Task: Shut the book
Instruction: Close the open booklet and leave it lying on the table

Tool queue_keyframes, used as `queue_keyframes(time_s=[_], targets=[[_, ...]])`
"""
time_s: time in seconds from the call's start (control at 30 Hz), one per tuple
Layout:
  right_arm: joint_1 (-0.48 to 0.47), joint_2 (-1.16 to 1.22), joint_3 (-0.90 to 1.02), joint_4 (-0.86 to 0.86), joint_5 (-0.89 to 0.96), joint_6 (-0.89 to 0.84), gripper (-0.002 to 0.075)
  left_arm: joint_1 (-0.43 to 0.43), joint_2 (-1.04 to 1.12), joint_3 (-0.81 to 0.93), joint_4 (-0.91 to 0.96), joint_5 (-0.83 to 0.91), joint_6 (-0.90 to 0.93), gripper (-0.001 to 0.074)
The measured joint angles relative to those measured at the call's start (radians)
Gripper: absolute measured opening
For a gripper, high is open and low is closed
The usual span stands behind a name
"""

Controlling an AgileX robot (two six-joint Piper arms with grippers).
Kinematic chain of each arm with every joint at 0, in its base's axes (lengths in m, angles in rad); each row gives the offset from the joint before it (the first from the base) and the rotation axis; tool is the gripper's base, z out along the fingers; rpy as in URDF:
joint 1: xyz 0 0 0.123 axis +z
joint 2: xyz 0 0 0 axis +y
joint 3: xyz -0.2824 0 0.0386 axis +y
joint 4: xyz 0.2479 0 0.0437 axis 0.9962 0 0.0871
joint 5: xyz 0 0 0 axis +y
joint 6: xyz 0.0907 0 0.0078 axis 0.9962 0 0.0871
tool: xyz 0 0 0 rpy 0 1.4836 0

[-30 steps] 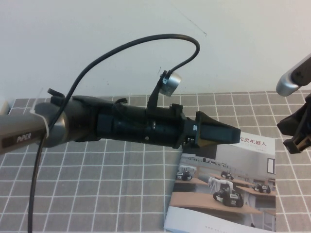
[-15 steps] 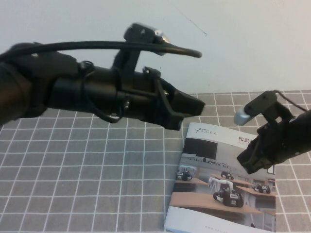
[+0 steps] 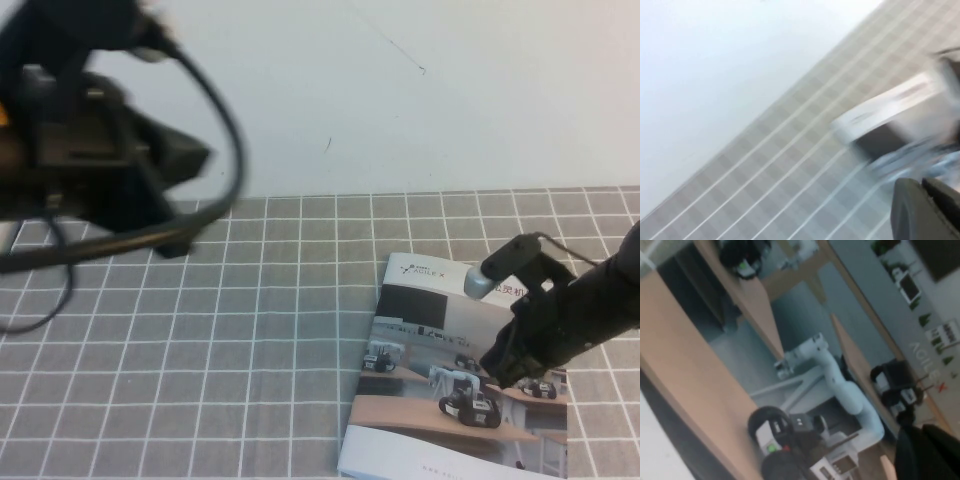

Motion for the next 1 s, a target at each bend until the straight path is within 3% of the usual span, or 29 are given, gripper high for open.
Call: queue_keyframes(time_s=[0.2,0.33,0.5,0.67,0.83,1.0], targets=[[0.0,-0.212,0.0,-0.029,0.044,0.02,-0.0003,0.0,-0.219,0.116,0.509,-0.018,-0.482,-0.0001],[0.0,-0.41,0.002,-0.16,0.084,0.156,-0.0003,0.0,-0.379,0.219,0.718,-0.046,-0.702,-0.0001],[0.0,-0.635,0.006,-0.39,0.178,0.352,-0.0003,0.0,-0.554,0.382,0.755,-0.085,-0.756,-0.0001],[0.0,-0.835,0.091,-0.565,0.219,0.519,-0.0003,0.0,-0.708,0.596,0.752,-0.236,-0.762,-0.0001],[0.0,-1.026,0.274,-0.601,0.219,0.573,-0.0003,0.0,-0.873,0.803,0.734,-0.392,-0.805,-0.0001],[0.0,-1.207,0.465,-0.605,0.202,0.61,-0.0003,0.0,-0.916,0.92,0.734,-0.437,-0.928,-0.0001]])
